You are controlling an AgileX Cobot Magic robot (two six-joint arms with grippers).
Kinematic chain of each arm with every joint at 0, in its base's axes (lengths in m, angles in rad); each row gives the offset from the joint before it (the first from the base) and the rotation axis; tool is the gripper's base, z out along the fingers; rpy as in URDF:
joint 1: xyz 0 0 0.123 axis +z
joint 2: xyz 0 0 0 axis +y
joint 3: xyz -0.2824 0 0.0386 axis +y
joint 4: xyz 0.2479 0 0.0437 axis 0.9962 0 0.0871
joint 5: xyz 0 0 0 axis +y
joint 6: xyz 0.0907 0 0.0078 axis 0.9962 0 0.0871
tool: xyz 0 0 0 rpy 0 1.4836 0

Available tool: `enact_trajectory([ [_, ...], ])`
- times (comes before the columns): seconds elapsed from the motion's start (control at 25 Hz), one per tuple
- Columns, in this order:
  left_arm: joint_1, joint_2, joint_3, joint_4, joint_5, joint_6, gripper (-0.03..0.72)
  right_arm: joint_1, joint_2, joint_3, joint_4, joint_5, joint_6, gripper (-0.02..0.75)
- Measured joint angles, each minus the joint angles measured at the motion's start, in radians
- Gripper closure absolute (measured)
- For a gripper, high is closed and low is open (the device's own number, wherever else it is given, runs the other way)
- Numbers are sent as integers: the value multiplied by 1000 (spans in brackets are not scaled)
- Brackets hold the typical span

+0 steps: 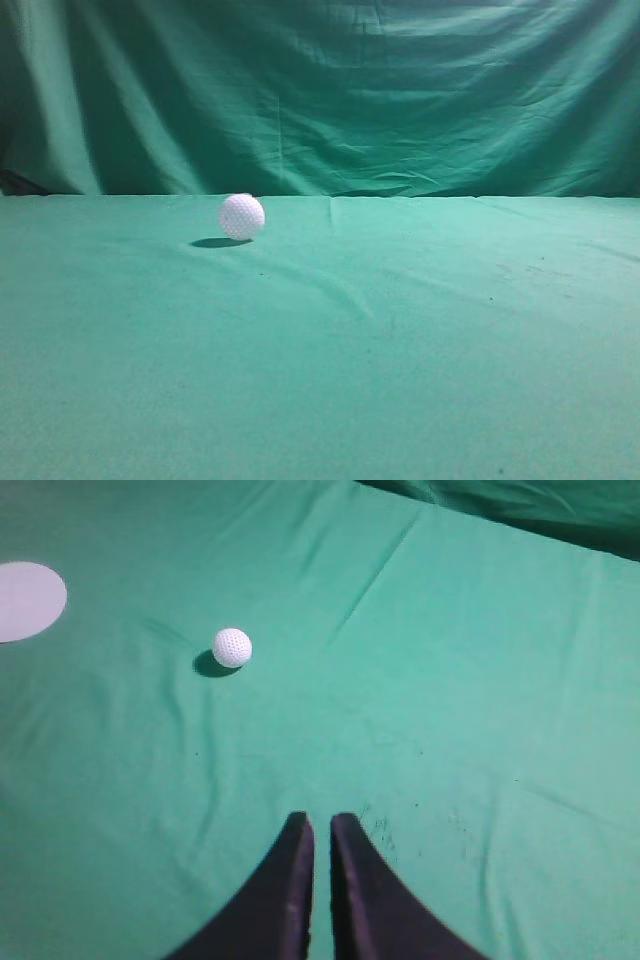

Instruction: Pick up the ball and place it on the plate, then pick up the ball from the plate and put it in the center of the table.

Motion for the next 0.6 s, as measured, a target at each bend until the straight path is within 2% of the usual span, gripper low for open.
enact_trajectory([
  [0.28,0,0,70,8,-67,-4,688,0,-302,298,17,-115,6,685],
  [0.6,0,25,199,45,-239,0,688,0,-417,466,53,-191,30,685],
])
